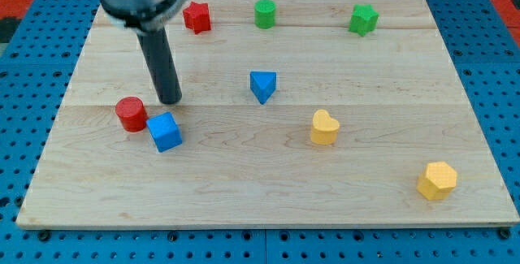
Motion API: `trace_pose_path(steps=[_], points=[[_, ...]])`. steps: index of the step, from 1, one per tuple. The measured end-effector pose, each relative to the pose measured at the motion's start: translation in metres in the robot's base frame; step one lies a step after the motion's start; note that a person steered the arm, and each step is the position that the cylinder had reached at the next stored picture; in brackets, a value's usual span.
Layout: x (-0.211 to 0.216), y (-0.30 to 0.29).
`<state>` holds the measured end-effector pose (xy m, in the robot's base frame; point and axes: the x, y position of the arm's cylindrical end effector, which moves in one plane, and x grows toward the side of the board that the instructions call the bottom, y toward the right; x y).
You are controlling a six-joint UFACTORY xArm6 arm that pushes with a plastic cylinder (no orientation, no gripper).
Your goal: Push the red circle to the top of the cube
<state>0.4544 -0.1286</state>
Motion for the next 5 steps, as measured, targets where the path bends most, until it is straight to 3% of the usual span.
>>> trace_pose_path(steps=[2, 3, 4, 5], points=[[0.028, -0.082], [0.077, -0.077], [0.053, -0.159], [-0.016, -0.170]])
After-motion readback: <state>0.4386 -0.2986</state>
